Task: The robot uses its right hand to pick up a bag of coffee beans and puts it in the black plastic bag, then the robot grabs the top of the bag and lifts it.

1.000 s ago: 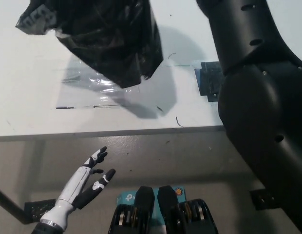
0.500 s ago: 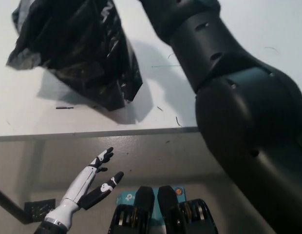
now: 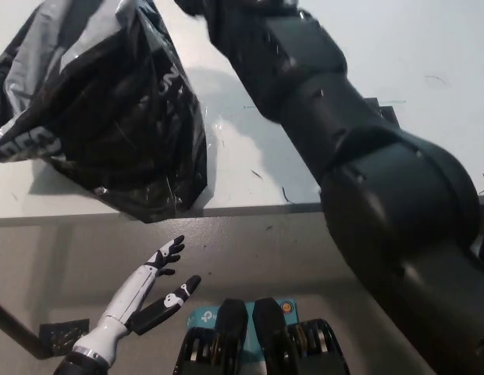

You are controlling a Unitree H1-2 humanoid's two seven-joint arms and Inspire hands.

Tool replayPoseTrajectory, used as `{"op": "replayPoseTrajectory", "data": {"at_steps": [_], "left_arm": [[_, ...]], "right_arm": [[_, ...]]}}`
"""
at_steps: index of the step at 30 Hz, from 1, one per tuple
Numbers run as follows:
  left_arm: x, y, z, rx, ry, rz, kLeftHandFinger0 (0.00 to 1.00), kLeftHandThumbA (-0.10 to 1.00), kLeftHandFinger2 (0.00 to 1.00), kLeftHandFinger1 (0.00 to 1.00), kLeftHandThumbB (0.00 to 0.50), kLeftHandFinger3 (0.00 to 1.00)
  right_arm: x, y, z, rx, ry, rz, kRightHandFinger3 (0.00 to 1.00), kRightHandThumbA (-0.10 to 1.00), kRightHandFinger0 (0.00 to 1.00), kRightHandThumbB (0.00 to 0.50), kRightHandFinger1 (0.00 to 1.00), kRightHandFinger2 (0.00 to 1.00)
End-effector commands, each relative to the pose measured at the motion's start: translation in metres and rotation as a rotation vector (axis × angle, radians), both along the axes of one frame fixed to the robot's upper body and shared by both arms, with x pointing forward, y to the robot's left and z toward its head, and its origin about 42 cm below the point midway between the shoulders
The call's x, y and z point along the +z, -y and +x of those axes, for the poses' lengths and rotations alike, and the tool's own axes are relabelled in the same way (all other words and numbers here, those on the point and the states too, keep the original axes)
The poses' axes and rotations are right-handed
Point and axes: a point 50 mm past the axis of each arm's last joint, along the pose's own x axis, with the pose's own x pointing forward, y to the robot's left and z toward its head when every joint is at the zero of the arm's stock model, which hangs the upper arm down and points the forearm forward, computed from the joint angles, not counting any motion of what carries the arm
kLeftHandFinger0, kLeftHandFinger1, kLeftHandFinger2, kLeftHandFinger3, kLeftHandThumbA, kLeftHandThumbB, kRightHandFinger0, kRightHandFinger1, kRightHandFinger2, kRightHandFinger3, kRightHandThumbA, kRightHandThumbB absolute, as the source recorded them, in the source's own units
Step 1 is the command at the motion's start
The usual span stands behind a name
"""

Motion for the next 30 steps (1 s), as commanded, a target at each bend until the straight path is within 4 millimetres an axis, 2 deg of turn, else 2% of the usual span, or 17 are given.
{"op": "replayPoseTrajectory", "data": {"at_steps": [1, 2, 3, 4, 5, 6, 8, 9, 10, 15, 18, 20, 22, 23, 27, 28, 30], "left_arm": [[0.016, -0.003, 0.007, -0.045, 0.055, 0.012, 0.83, 0.80, 0.96, 0.87, 0.105, 1.00], [0.017, -0.003, 0.007, -0.048, 0.060, 0.009, 0.82, 0.80, 0.96, 0.86, 0.107, 1.00], [0.017, -0.003, 0.007, -0.048, 0.060, 0.009, 0.81, 0.80, 0.97, 0.86, 0.118, 1.00], [0.017, -0.003, 0.008, -0.046, 0.059, 0.012, 0.81, 0.81, 0.97, 0.86, 0.119, 1.00], [0.017, -0.003, 0.007, -0.047, 0.059, 0.017, 0.81, 0.83, 0.98, 0.87, 0.127, 1.00], [0.017, -0.003, 0.007, -0.047, 0.059, 0.017, 0.81, 0.83, 0.98, 0.87, 0.128, 1.00], [0.018, -0.003, 0.008, -0.052, 0.061, 0.029, 0.82, 0.83, 0.99, 0.87, 0.115, 1.00], [0.018, -0.004, 0.007, -0.054, 0.059, 0.031, 0.82, 0.83, 0.99, 0.88, 0.116, 1.00], [0.017, -0.004, 0.006, -0.055, 0.057, 0.030, 0.82, 0.82, 0.99, 0.88, 0.101, 1.00], [0.011, -0.003, 0.003, -0.053, 0.039, 0.042, 0.84, 0.82, 1.00, 0.89, 0.094, 1.00], [0.009, 0.000, 0.003, -0.051, 0.034, 0.048, 0.81, 0.79, 0.98, 0.86, 0.098, 1.00], [0.008, 0.000, 0.003, -0.046, 0.023, 0.045, 0.81, 0.79, 0.97, 0.86, 0.107, 1.00], [0.008, 0.001, 0.003, -0.055, 0.026, 0.054, 0.83, 0.79, 0.97, 0.87, 0.091, 1.00], [0.009, 0.001, 0.003, -0.059, 0.030, 0.057, 0.83, 0.79, 0.97, 0.87, 0.091, 1.00], [0.010, 0.001, 0.005, -0.061, 0.036, 0.067, 0.84, 0.80, 0.98, 0.88, 0.109, 1.00], [0.011, 0.001, 0.006, -0.065, 0.045, 0.085, 0.85, 0.85, 0.99, 0.88, 0.118, 1.00], [0.012, 0.000, 0.008, -0.065, 0.048, 0.091, 0.86, 0.86, 1.00, 0.88, 0.125, 1.00]], "right_arm": [[-0.012, 0.042, 0.016, -0.019, 0.304, -0.754, 1.00, 0.79, 1.00, 0.236, 1.00, 1.00], [-0.013, 0.045, 0.017, -0.023, 0.311, -0.817, 1.00, 0.84, 1.00, 0.258, 1.00, 1.00], [-0.016, 0.052, 0.019, -0.036, 0.317, -0.914, 1.00, 0.89, 1.00, 0.323, 1.00, 1.00], [-0.017, 0.055, 0.020, -0.042, 0.318, -0.938, 1.00, 0.89, 1.00, 0.333, 1.00, 1.00], [-0.019, 0.061, 0.022, -0.058, 0.325, -0.980, 1.00, 0.89, 1.00, 0.382, 1.00, 1.00], [-0.019, 0.061, 0.022, -0.058, 0.325, -0.980, 1.00, 0.89, 1.00, 0.400, 1.00, 1.00], [-0.019, 0.072, 0.025, -0.074, 0.342, -1.043, 1.00, 0.90, 1.00, 0.445, 1.00, 1.00], [-0.017, 0.076, 0.026, -0.068, 0.341, -1.064, 1.00, 0.93, 1.00, 0.487, 1.00, 1.00], [-0.016, 0.078, 0.027, -0.063, 0.337, -1.065, 1.00, 0.93, 1.00, 0.499, 1.00, 1.00], [-0.001, 0.086, 0.028, 0.013, 0.312, -0.970, 1.00, 0.98, 1.00, 0.500, 1.00, 1.00], [0.016, 0.091, 0.026, 0.063, 0.332, -0.771, 1.00, 1.00, 1.00, 0.467, 1.00, 1.00], [0.038, 0.089, 0.020, 0.111, 0.362, -0.654, 1.00, 1.00, 1.00, 0.462, 1.00, 1.00], [0.052, 0.088, 0.016, 0.078, 0.344, -0.499, 1.00, 0.95, 1.00, 0.499, 1.00, 1.00], [0.065, 0.089, 0.013, 0.085, 0.342, -0.434, 1.00, 1.00, 1.00, 0.500, 1.00, 1.00], [0.093, 0.092, 0.002, 0.099, 0.337, -0.336, 1.00, 1.00, 1.00, 0.500, 1.00, 1.00], [0.116, 0.097, -0.006, 0.130, 0.349, -0.270, 1.00, 1.00, 1.00, 0.500, 1.00, 1.00], [0.134, 0.102, -0.012, 0.170, 0.372, -0.197, 1.00, 1.00, 1.00, 0.500, 1.00, 1.00]]}}
